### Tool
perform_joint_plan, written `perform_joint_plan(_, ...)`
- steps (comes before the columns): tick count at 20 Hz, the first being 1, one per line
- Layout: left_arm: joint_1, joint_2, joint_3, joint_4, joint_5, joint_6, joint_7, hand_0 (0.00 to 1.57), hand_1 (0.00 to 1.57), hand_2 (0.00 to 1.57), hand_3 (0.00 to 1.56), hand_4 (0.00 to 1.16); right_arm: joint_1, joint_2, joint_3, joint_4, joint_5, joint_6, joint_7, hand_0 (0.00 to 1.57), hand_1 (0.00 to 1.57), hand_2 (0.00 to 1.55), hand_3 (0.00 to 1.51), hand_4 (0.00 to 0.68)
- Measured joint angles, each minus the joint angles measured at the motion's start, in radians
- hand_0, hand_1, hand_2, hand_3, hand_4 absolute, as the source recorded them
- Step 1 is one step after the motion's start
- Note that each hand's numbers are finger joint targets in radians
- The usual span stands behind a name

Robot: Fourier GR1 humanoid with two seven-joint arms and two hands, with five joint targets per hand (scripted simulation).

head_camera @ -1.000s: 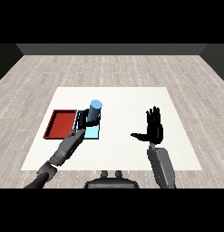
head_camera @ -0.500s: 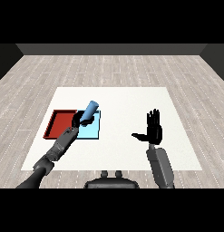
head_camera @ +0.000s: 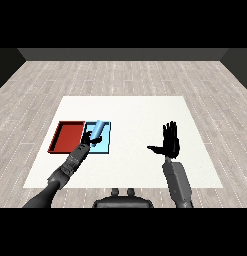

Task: Pick the blue can and put it in the blue box

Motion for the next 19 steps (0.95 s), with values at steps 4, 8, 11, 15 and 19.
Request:
perform_joint_plan(4,-0.024,-0.009,0.058,0.067,0.030,-0.009,0.006,0.24,0.24,0.00,0.00,0.47,0.002,-0.014,-0.012,0.010,0.006,0.005,0.005,0.00,0.00,0.00,0.00,0.000)
perform_joint_plan(8,-0.048,-0.017,0.068,0.112,0.013,-0.044,0.009,0.00,0.00,0.00,0.00,0.00,0.012,-0.016,-0.016,-0.008,0.010,0.001,0.012,0.00,0.00,0.00,0.00,0.000)
perform_joint_plan(11,-0.067,-0.016,0.073,0.128,-0.001,-0.049,0.015,0.00,0.00,0.00,0.00,0.00,0.013,0.006,-0.004,-0.004,0.020,0.002,-0.006,0.00,0.00,0.00,0.00,0.000)
perform_joint_plan(15,-0.072,-0.008,0.088,0.132,-0.008,-0.044,-0.002,0.00,0.00,0.00,0.00,0.00,-0.001,0.010,-0.018,0.015,0.012,0.014,-0.015,0.00,0.00,0.00,0.00,0.000)
perform_joint_plan(19,-0.061,0.010,0.141,0.053,0.032,-0.012,-0.147,0.00,0.00,0.00,0.00,0.00,0.005,0.003,-0.014,0.007,0.015,0.025,-0.010,0.00,0.00,0.00,0.00,0.000)
